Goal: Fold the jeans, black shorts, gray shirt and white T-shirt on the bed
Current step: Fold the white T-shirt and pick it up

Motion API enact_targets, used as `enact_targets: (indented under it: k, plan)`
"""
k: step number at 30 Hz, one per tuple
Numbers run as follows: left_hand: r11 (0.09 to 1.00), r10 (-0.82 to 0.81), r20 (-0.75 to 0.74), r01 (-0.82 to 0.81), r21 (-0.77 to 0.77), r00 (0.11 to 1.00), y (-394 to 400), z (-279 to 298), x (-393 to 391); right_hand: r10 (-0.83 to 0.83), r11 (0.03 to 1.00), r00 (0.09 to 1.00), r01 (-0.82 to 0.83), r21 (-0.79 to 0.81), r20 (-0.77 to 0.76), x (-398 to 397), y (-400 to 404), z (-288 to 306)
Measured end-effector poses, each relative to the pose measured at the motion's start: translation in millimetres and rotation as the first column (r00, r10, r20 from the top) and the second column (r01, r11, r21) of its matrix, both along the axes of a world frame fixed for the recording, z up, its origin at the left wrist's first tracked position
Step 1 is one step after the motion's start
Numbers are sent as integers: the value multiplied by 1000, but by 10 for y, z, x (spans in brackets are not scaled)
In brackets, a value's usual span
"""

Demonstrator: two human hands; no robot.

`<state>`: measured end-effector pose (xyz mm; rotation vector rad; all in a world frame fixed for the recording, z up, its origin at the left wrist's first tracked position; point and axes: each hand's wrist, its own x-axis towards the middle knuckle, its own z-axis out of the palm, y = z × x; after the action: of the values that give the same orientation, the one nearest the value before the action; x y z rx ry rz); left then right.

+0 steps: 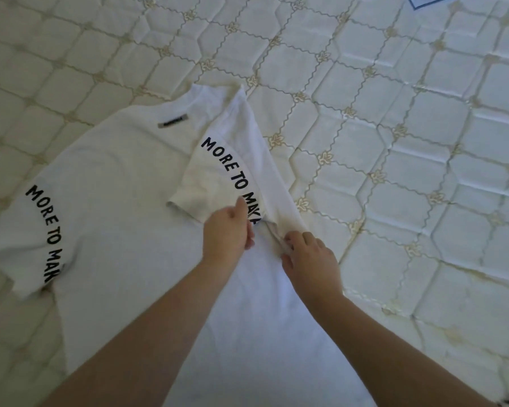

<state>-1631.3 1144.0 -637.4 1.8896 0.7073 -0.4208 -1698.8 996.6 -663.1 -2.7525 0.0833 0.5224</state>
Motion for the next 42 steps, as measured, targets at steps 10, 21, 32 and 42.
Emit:
enact_targets:
  k: [10, 21, 32, 42]
  plan:
    - [980, -63, -245, 13, -200, 967, -672, -285, -472, 28, 893, 996, -65, -445, -89, -959, -265, 156]
    - [903, -1, -307, -131, -409, 952, -657, -161, -1022, -82, 968, 990, 52, -246, -113, -1909, -512, 415]
    - [981, -184, -270, 162, -103, 945, -436, -222, -1550, 7, 994, 979, -29, -104, -205, -2273, 13, 472]
    - [984, -144, -169, 122, -133, 975, -330, -253, -1192, -370, 928, 919, 371, -14, -135, -2465, -186, 303]
